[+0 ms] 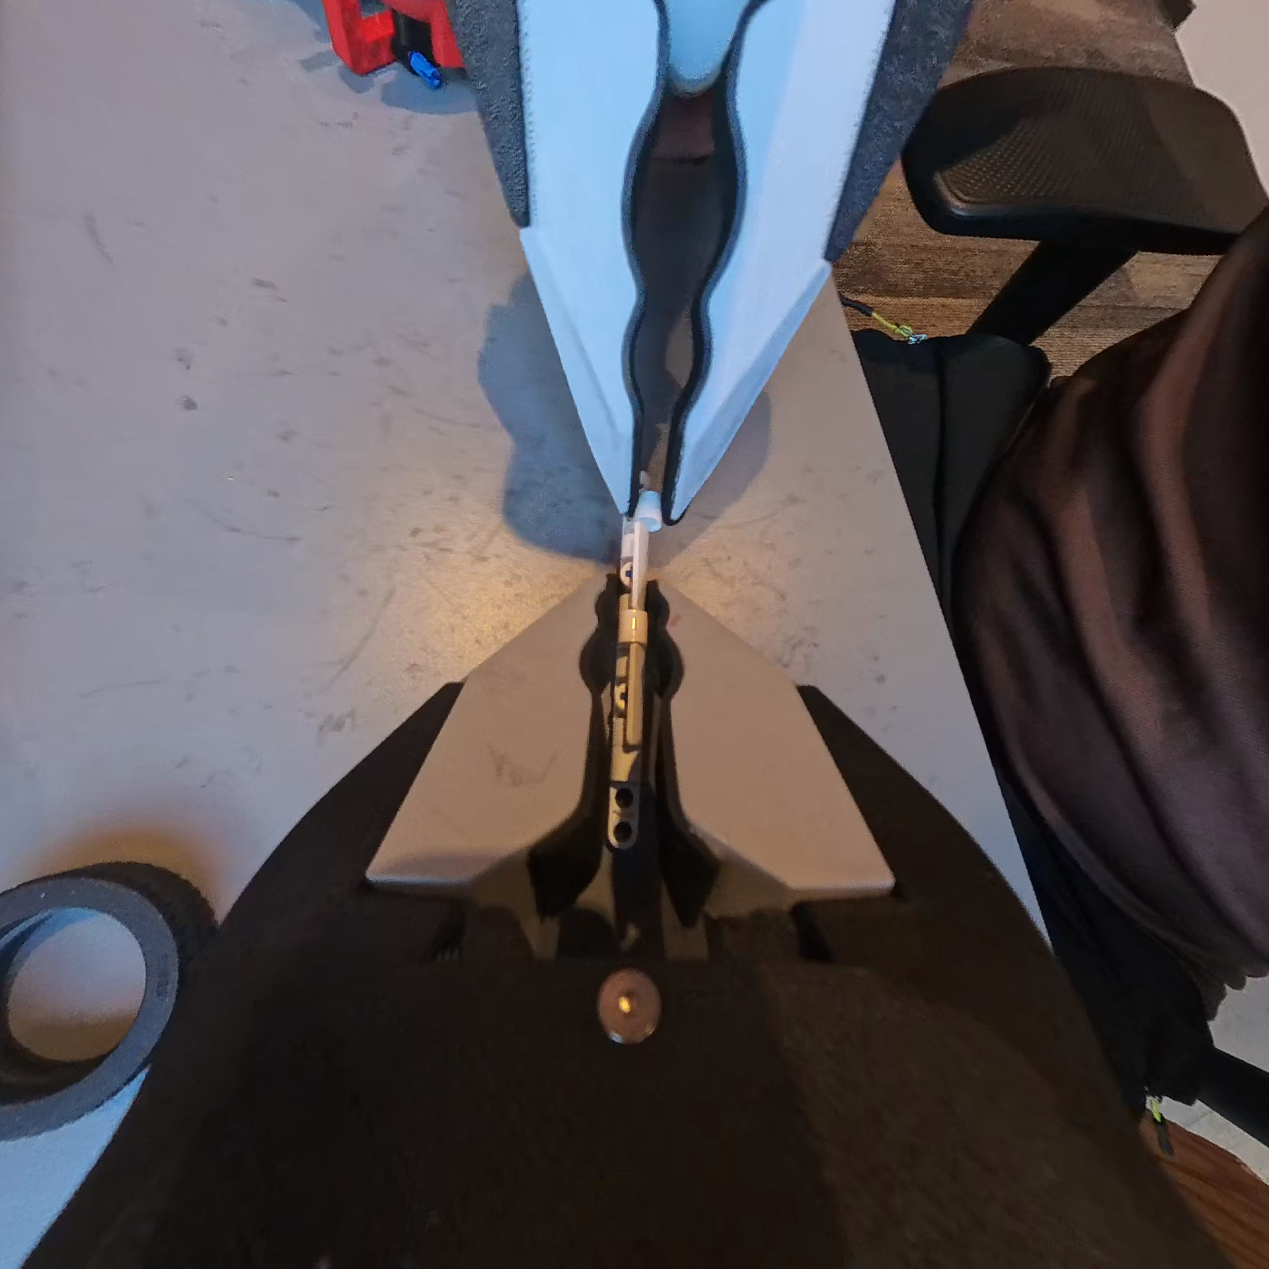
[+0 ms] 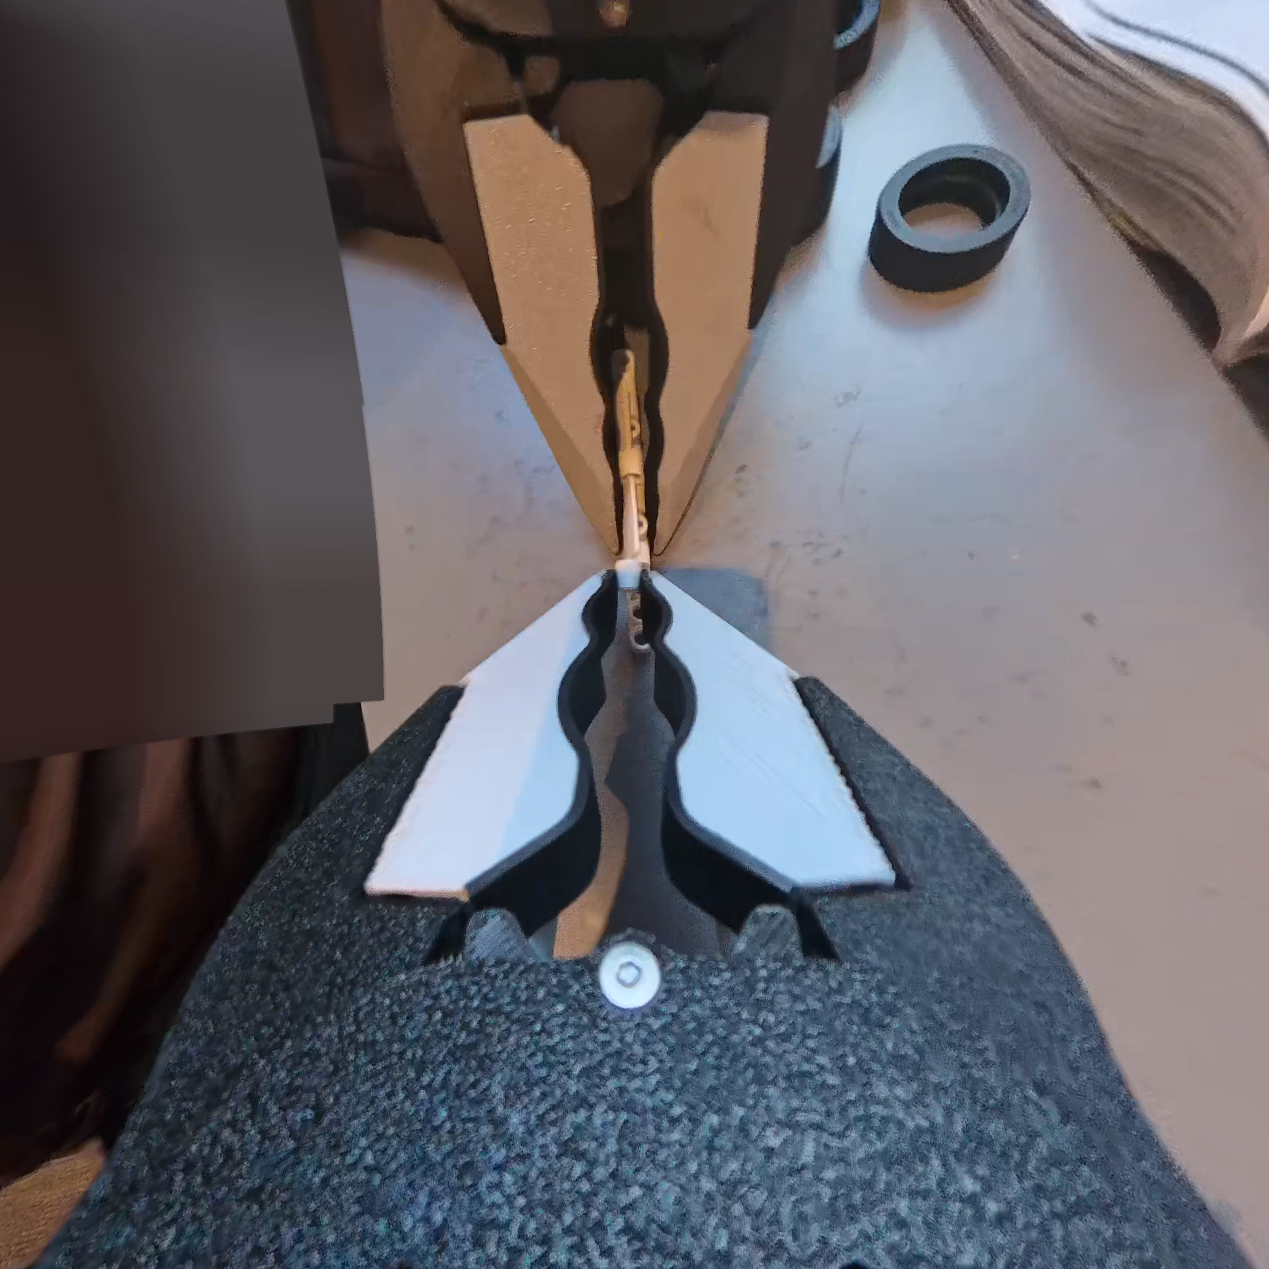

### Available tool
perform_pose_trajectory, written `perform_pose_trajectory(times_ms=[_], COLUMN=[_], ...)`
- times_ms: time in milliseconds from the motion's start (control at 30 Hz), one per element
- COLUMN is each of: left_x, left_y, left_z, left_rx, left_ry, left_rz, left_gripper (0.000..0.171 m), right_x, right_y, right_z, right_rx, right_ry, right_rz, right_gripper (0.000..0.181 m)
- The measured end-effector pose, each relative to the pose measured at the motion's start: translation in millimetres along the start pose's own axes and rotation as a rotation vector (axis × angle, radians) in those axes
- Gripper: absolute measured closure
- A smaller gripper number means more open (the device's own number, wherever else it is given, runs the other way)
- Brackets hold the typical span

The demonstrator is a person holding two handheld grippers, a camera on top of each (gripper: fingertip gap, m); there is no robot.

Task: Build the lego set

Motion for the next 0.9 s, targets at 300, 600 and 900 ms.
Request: perform_pose_trajectory(times_ms=[300, 600, 900], left_x=[-0.9, -0.6, 0.4], left_y=[0.0, 0.2, 0.4], left_z=[-0.4, -0.5, -0.7], left_rx=[0.002, 0.005, 0.011], left_ry=[-0.001, -0.010, -0.036], left_rz=[-0.009, -0.014, -0.003], left_gripper=[0.167, 0.167, 0.167], right_x=[2.9, -4.6, 5.3], right_y=[-9.1, -12.9, -19.1], right_z=[0.8, 2.2, 3.2], right_rx=[-0.085, -0.134, -0.198], right_ry=[-0.010, 0.065, -0.010], right_rz=[0.039, -0.050, -0.030], right_gripper=[0.174, 0.174, 0.174])
Point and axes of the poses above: each gripper's, where its closed fingertips meet, z out along the fingers, y out of its underside, x = y × z across the jaws, the point moved 10 cm from there along -z, back along the fingers, and after that the axes turned 10 degrees about -z, right-handed, at the moved point
